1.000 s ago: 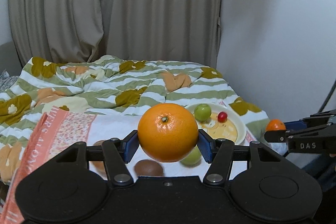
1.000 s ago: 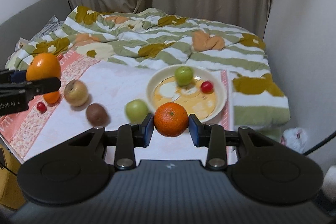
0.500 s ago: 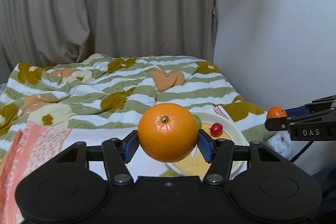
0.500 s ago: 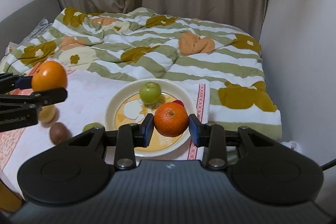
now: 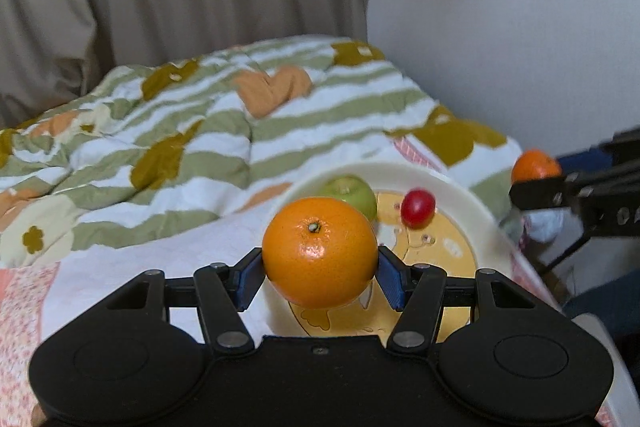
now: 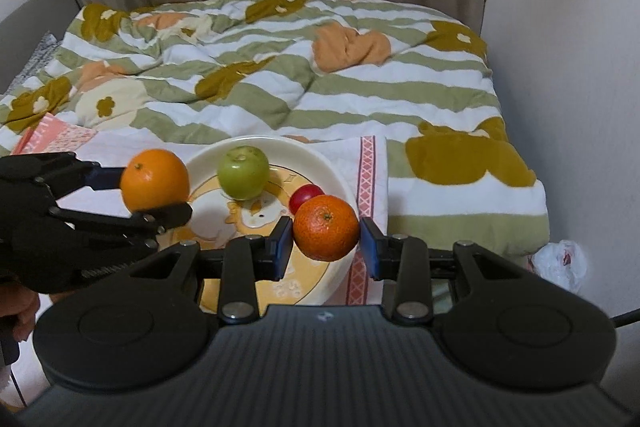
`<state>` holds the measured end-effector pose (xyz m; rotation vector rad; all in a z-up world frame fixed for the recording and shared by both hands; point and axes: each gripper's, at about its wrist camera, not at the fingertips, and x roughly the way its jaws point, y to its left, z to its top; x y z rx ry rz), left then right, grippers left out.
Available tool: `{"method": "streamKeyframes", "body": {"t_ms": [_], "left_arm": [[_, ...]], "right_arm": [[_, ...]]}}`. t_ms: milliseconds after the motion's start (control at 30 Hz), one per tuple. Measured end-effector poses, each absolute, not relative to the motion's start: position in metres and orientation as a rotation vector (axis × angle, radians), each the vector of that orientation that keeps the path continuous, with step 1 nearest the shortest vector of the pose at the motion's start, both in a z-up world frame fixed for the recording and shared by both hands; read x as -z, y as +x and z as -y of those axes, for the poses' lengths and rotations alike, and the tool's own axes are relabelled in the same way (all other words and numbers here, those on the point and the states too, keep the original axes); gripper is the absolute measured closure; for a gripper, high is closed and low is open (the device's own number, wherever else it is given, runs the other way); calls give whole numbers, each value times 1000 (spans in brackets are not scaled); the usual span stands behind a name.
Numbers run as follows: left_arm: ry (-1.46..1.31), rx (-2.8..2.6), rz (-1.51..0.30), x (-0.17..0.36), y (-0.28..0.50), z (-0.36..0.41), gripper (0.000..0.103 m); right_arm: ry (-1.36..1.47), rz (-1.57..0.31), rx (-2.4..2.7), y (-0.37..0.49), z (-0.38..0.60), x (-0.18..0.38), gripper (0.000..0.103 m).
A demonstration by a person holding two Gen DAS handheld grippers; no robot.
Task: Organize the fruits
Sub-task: 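Release the orange into the bowl with the left tool while the right tool carries the mandarin, then lower the mandarin into the bowl and open the right tool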
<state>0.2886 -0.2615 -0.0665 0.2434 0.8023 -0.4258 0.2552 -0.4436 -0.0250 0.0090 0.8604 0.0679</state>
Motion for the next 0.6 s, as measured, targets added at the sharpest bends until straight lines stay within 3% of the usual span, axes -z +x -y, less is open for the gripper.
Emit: {"method": "streamKeyframes", "body": {"t_ms": [433, 500, 533, 567, 600], "left_arm": [[351, 455, -877, 99, 305, 285, 38], [350, 443, -866, 97, 305, 284, 24], [351, 437, -855, 95, 304, 284, 6], [353, 428, -839, 91, 301, 283, 0], [355, 426, -825, 88, 299, 282, 0]], "right_arm": [[41, -888, -25, 266, 458, 35, 52], [43, -887, -23, 266, 459, 34, 52], [45, -886, -22, 266, 459, 33, 52], [46, -885, -23, 266, 459, 32, 52], [46, -883, -24, 267, 459, 32, 52]]}}
